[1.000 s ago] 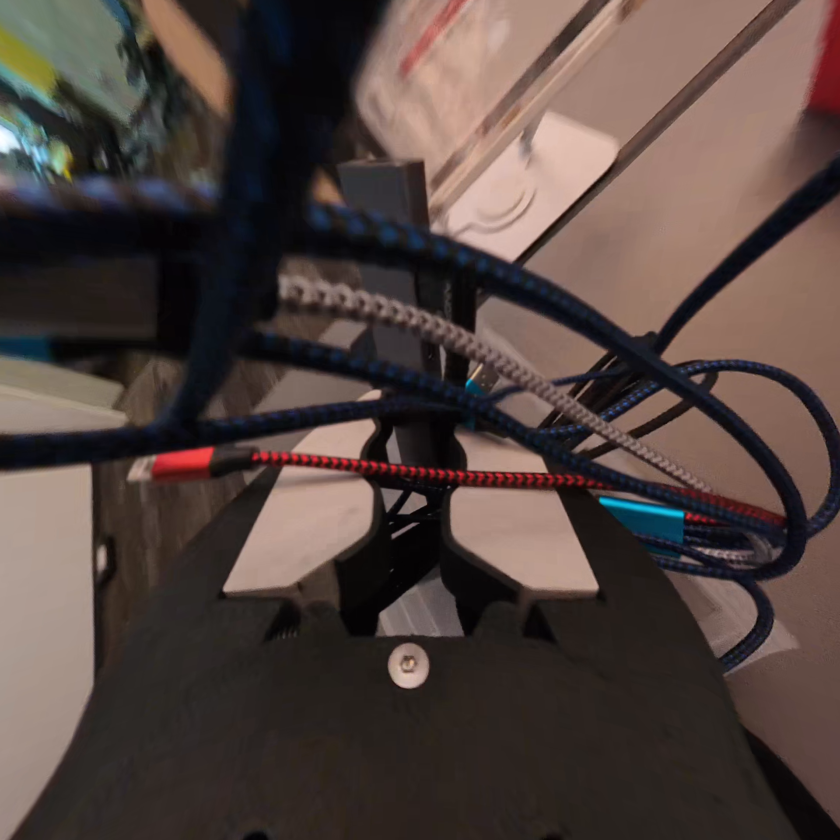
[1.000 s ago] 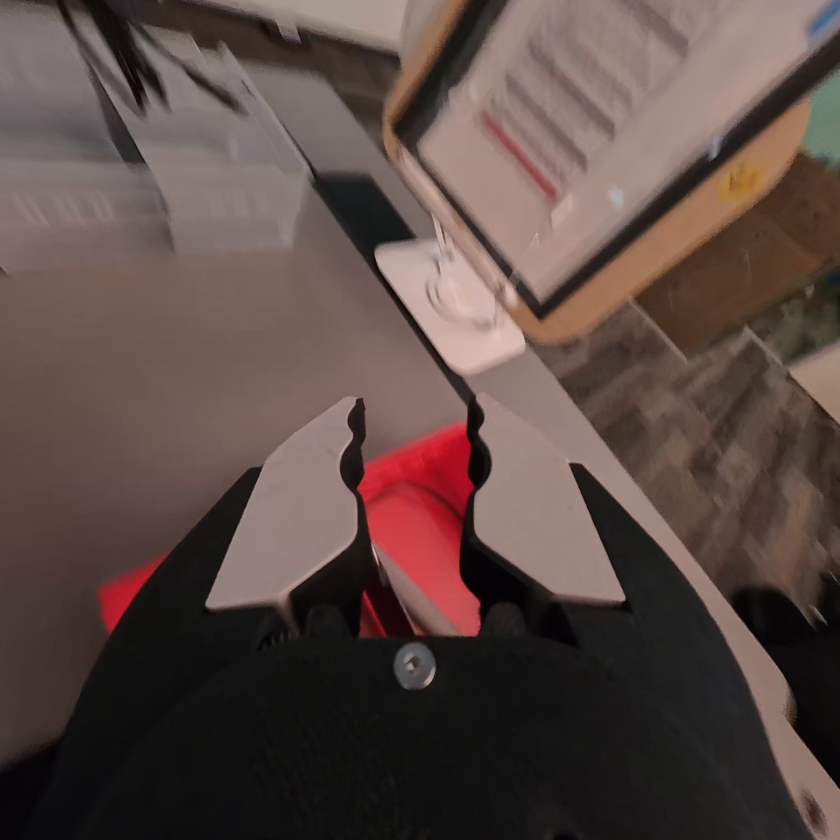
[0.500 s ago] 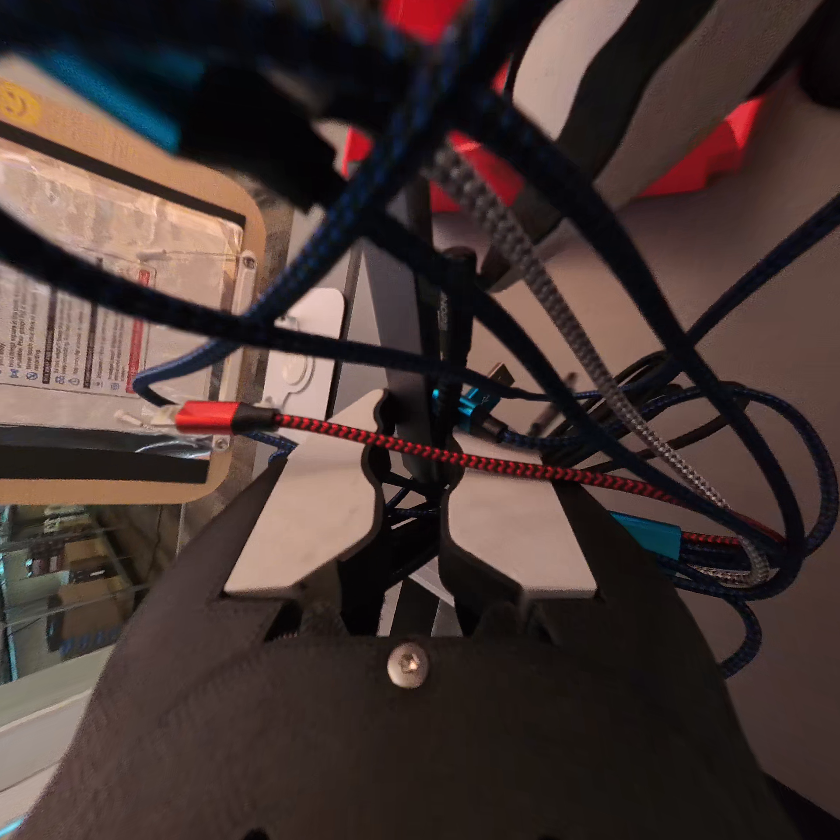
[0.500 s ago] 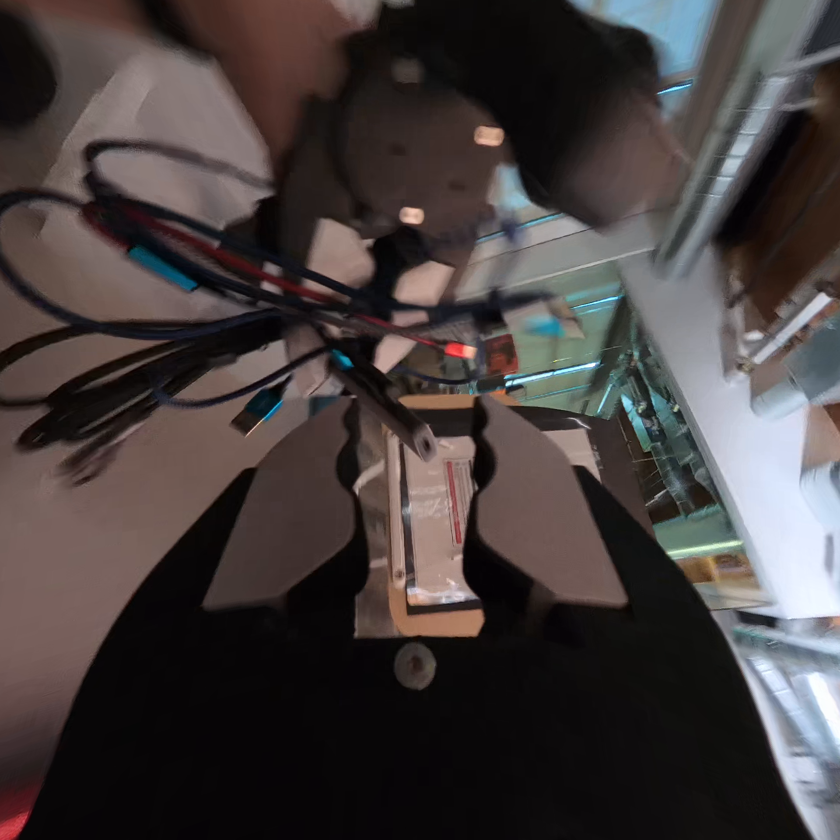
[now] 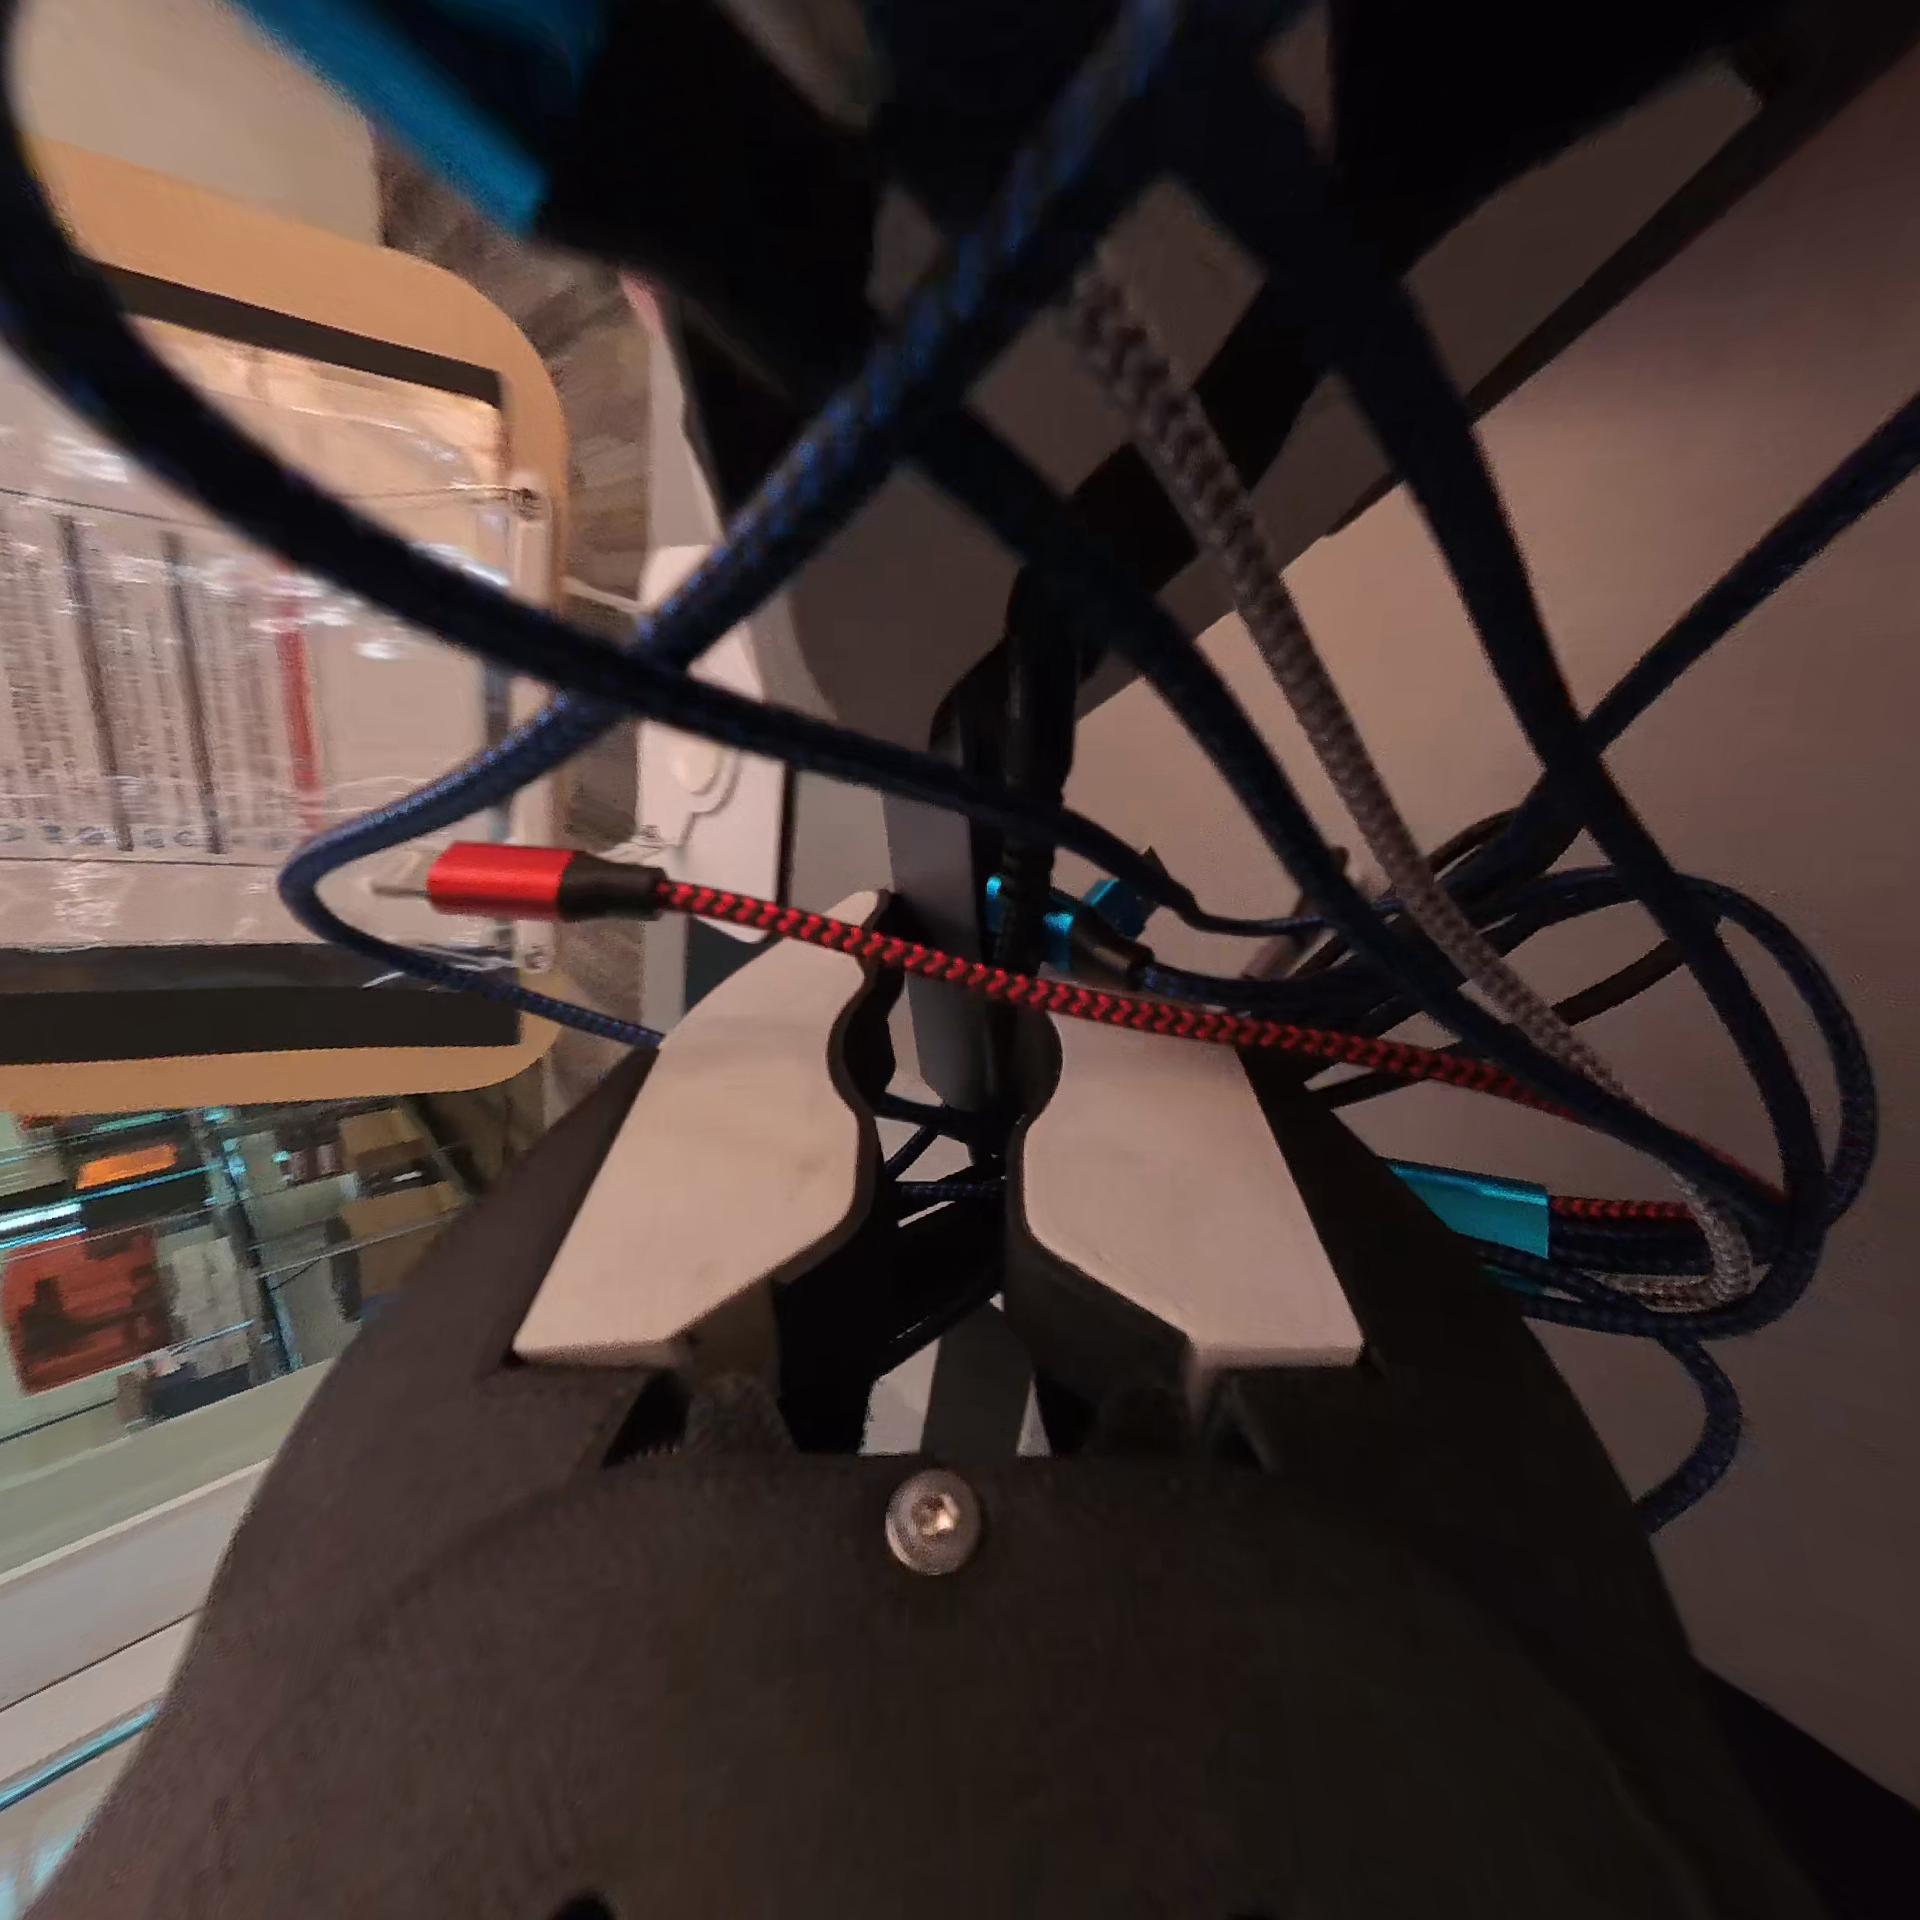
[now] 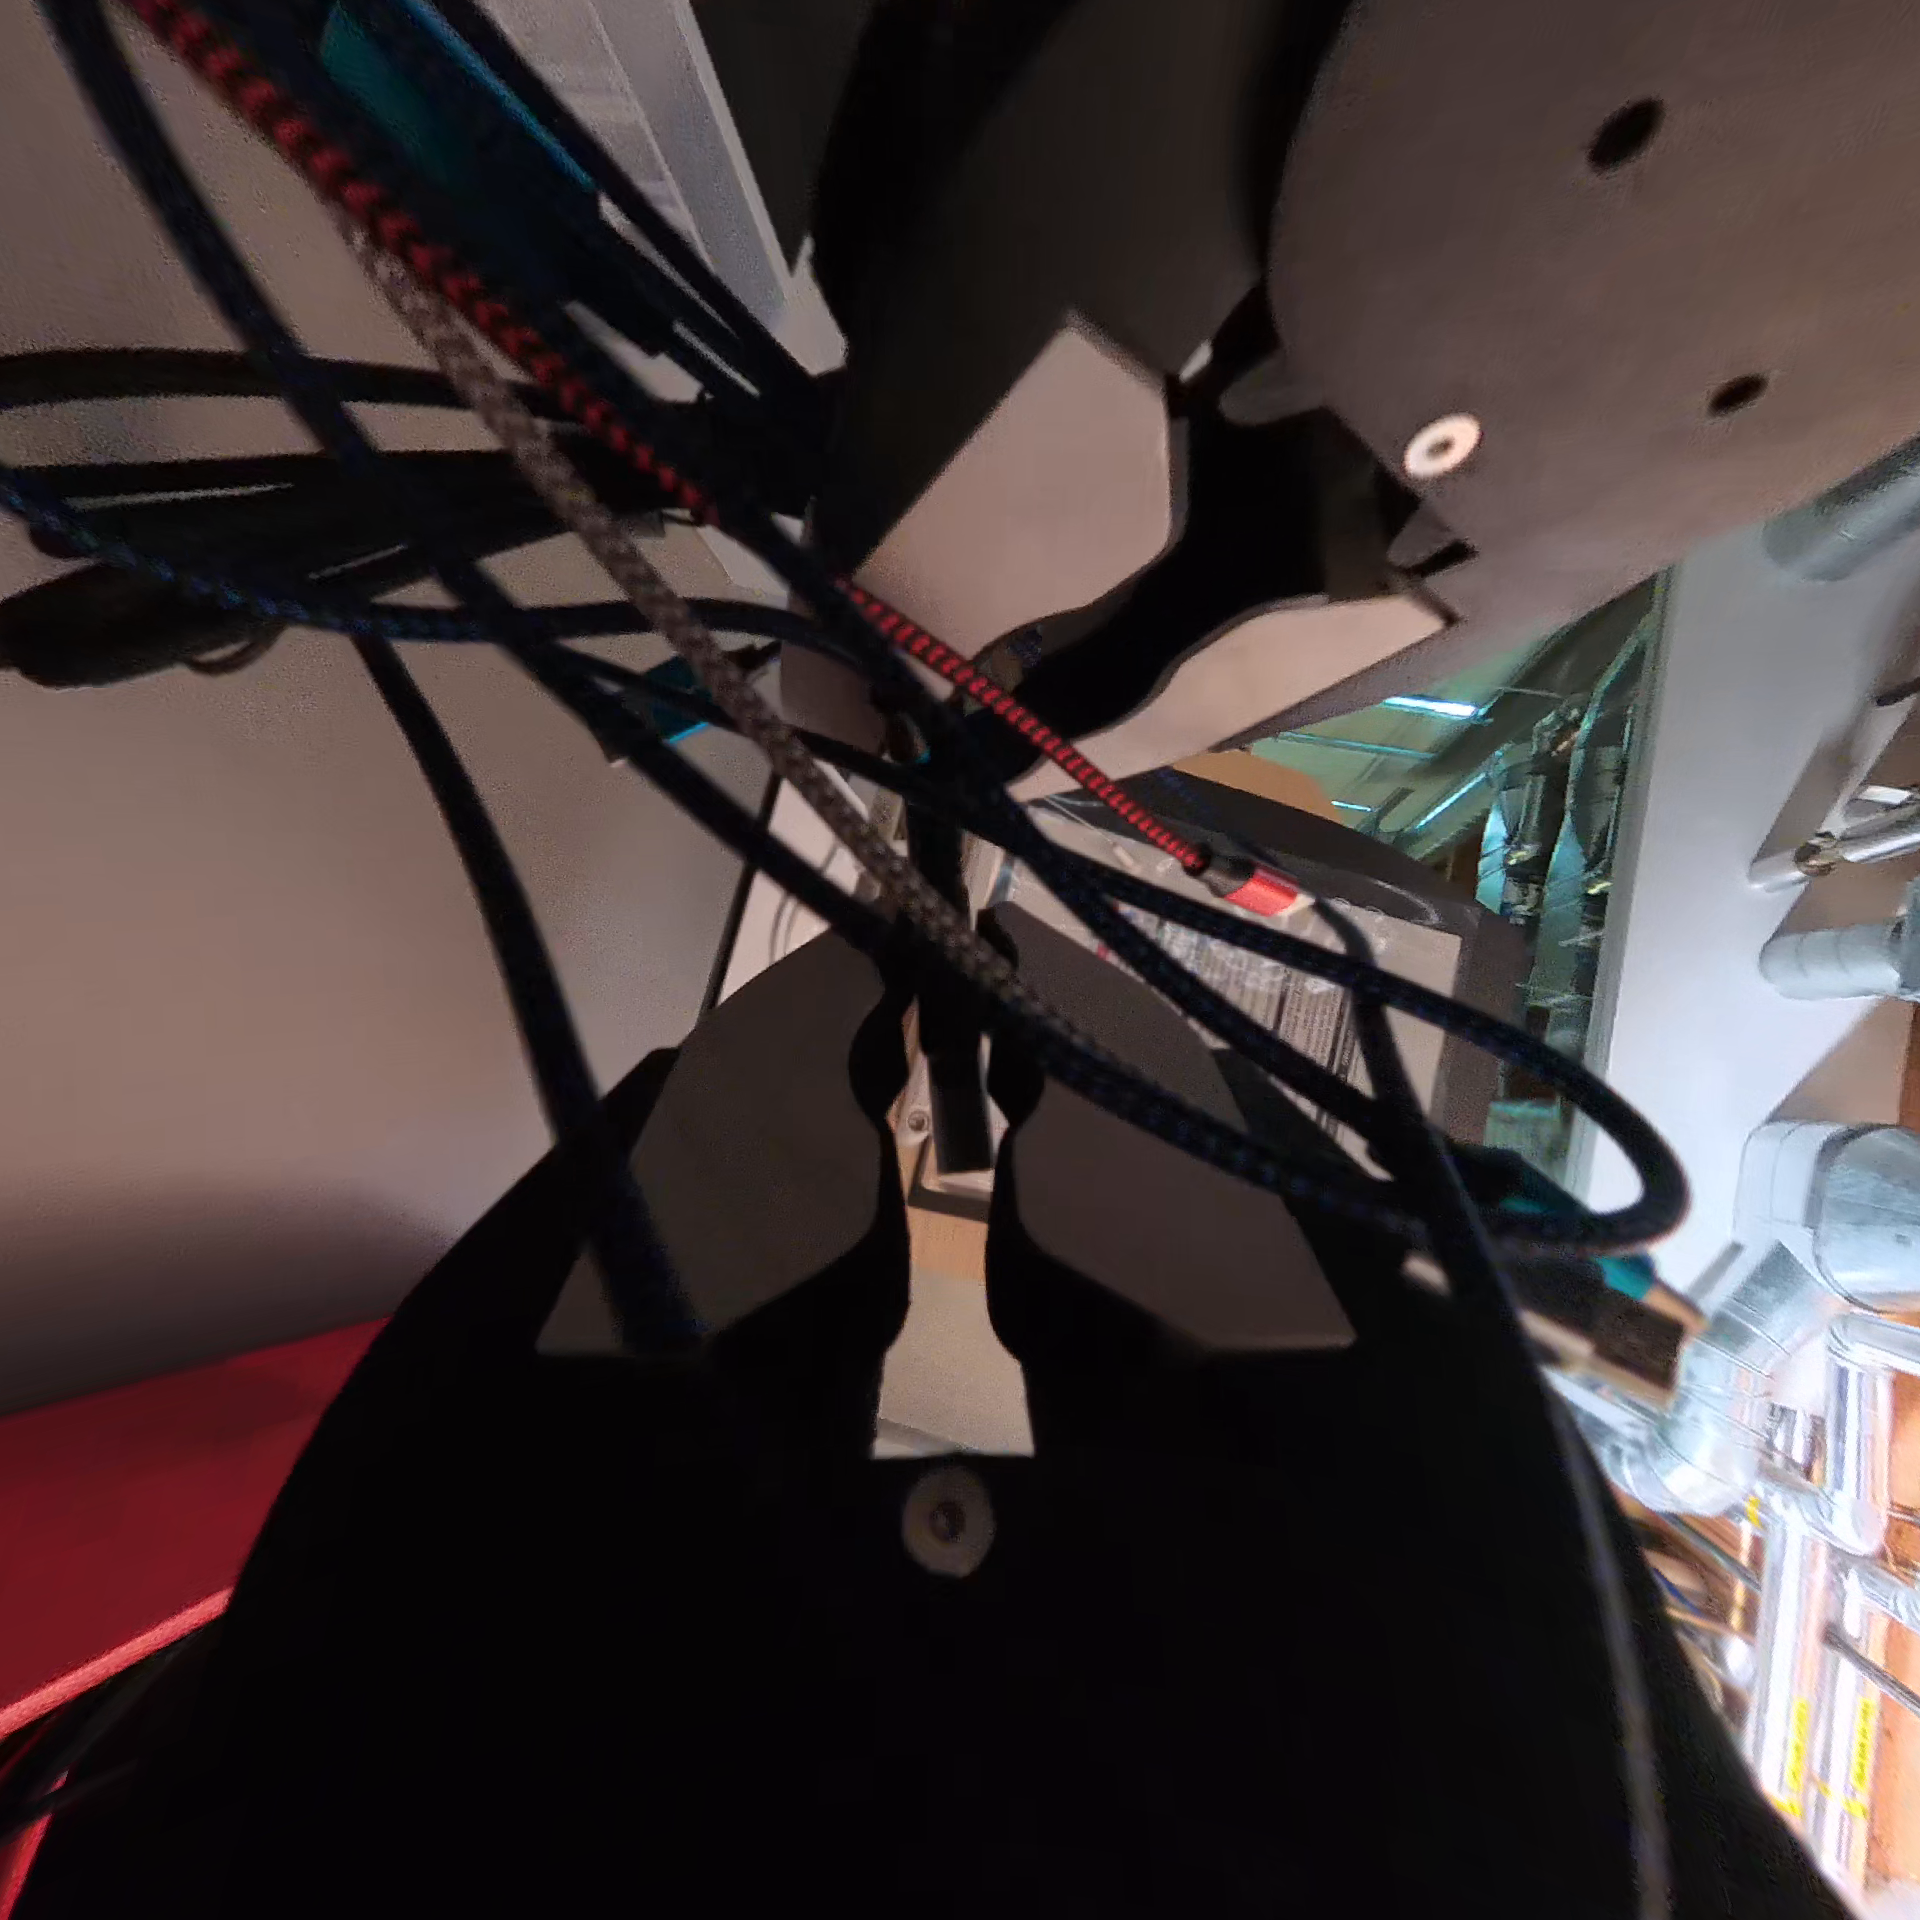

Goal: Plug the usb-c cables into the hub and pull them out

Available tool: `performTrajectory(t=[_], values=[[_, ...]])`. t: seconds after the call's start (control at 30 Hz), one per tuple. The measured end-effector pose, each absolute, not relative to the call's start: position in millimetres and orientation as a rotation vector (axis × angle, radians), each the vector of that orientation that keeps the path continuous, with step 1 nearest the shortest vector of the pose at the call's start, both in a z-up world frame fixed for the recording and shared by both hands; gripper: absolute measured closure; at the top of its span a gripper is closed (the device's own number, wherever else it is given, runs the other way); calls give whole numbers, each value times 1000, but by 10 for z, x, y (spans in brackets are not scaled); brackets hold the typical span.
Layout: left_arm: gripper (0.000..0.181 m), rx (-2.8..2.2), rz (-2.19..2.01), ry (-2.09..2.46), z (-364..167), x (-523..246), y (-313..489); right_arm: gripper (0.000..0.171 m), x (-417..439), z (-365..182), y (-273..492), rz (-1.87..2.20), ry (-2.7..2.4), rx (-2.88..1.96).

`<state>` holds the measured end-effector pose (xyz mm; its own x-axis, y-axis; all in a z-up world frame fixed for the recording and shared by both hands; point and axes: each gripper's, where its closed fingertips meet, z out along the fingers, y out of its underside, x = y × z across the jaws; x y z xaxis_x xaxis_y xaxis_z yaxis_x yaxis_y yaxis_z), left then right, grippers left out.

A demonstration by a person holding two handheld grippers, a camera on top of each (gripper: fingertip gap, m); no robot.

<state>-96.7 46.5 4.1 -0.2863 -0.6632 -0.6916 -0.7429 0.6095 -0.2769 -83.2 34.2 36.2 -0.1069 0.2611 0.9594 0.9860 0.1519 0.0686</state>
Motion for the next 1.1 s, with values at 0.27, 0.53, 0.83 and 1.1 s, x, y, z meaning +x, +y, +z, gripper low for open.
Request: performTrajectory(t=[0.27,0.53,0.83,1.1], values=[[140,-1059,-225,1734,767,-1080,356,161,-386,723,291,-1153,-1356,-1237],[139,-1150,-753,1346,1659,-1799,681,160,-173,1079,69,-1231,-1239,-1121],[142,-1173,-1337,1301,1649,-1781,872,160,-337,1177,-8,-1228,-1239,-1003],[136,-1103,-1600,1469,1296,-1212,496,160,-670,1116,35,-1068,-1243,-887]])
